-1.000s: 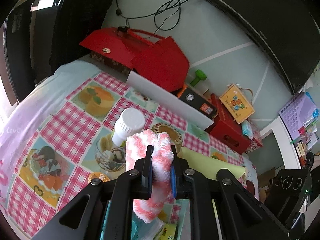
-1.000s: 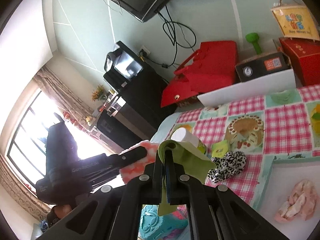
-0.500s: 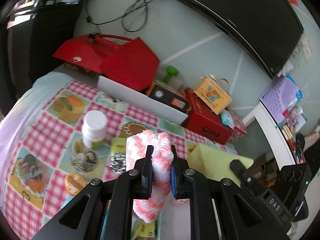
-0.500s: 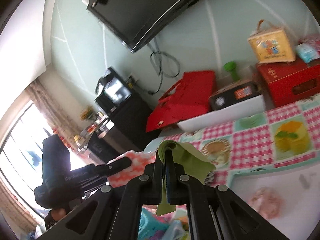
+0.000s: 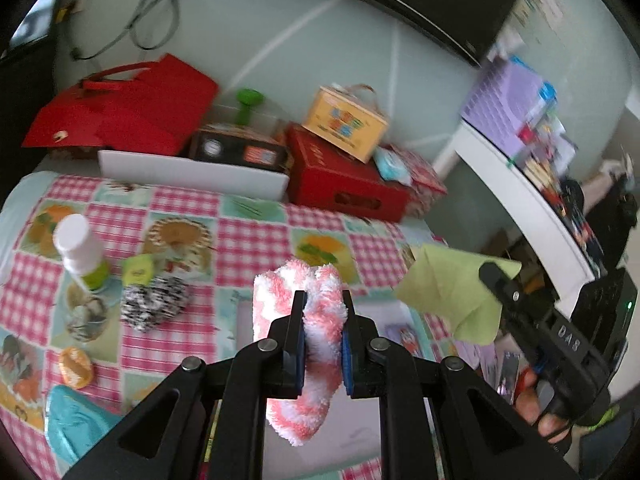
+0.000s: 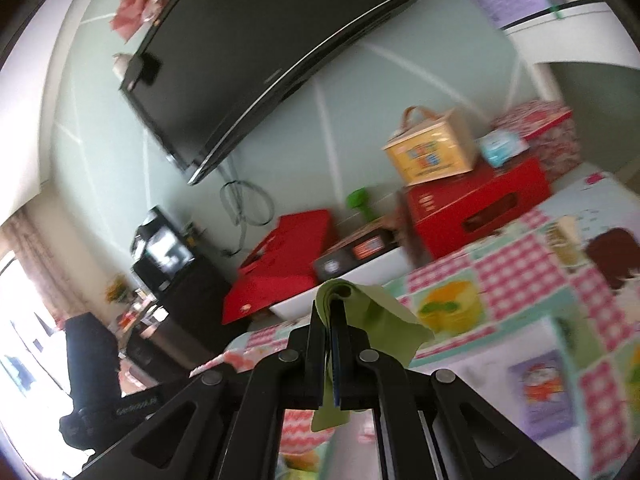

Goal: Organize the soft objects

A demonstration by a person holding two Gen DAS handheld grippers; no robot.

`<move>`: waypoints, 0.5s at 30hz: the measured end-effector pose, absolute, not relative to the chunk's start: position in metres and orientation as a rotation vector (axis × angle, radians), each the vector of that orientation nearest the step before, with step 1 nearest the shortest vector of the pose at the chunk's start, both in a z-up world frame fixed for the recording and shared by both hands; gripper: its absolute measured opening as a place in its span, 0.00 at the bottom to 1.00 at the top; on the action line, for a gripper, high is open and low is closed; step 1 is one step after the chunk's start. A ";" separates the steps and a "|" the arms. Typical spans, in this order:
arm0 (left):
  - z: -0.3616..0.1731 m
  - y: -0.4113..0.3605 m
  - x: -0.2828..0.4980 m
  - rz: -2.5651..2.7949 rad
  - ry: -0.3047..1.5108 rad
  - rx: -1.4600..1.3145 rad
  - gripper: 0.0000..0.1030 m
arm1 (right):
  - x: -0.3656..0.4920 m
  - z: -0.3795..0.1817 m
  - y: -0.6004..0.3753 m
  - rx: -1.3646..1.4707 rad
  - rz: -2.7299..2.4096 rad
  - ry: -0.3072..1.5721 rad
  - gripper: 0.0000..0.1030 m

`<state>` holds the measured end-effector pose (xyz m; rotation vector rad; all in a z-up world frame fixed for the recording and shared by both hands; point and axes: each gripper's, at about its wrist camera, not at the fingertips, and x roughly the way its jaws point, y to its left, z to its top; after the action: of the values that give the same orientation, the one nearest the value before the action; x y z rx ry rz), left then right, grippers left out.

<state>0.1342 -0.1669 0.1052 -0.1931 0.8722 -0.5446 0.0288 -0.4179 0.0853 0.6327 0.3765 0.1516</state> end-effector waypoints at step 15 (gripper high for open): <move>0.056 -0.245 0.116 -0.651 1.026 -0.030 0.14 | -0.003 0.067 -0.466 0.605 -0.131 0.462 0.02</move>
<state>0.1159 -0.2452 0.0559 -0.0299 1.0259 -0.6512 -0.0029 -0.4659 0.0669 0.6048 0.4619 -0.1315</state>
